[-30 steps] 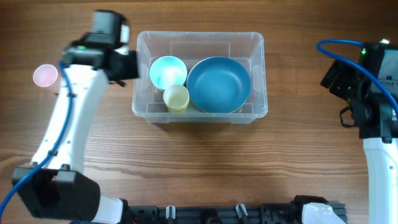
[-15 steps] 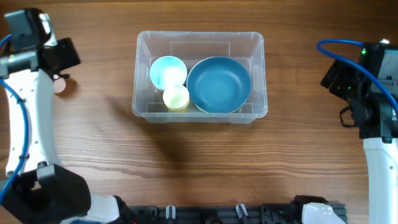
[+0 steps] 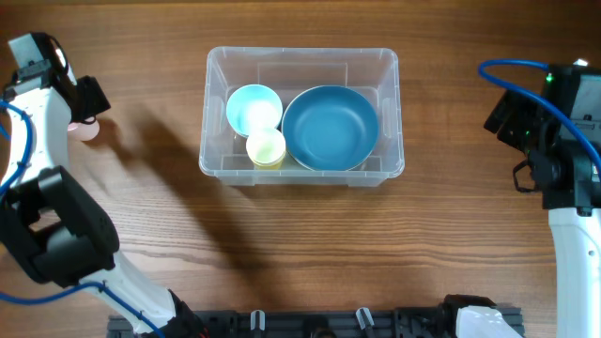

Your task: Pack container

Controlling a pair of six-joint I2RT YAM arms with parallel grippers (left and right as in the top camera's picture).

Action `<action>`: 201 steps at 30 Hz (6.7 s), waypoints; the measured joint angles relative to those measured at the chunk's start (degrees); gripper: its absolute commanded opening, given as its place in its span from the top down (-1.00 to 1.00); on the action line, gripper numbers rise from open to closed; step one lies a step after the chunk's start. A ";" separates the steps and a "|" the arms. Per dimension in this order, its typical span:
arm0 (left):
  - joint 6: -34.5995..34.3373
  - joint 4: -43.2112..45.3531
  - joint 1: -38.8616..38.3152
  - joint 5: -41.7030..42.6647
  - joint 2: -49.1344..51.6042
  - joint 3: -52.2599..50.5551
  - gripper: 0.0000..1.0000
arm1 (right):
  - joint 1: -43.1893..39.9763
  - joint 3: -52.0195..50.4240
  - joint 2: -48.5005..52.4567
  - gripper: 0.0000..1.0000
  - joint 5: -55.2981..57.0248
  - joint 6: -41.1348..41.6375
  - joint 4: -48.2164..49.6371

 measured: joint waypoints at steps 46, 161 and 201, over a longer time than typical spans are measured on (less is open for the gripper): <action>3.21 1.92 0.39 -0.46 4.98 0.28 0.92 | 0.00 0.00 0.00 -1.00 0.00 0.00 0.00; -11.47 -19.78 -13.75 10.54 -18.29 3.63 -0.99 | 0.00 0.00 0.00 -1.00 0.00 0.20 0.02; -11.47 -19.89 -13.75 10.54 -18.29 3.63 -1.00 | 9.51 -54.64 -63.19 -1.00 -7.50 0.26 57.99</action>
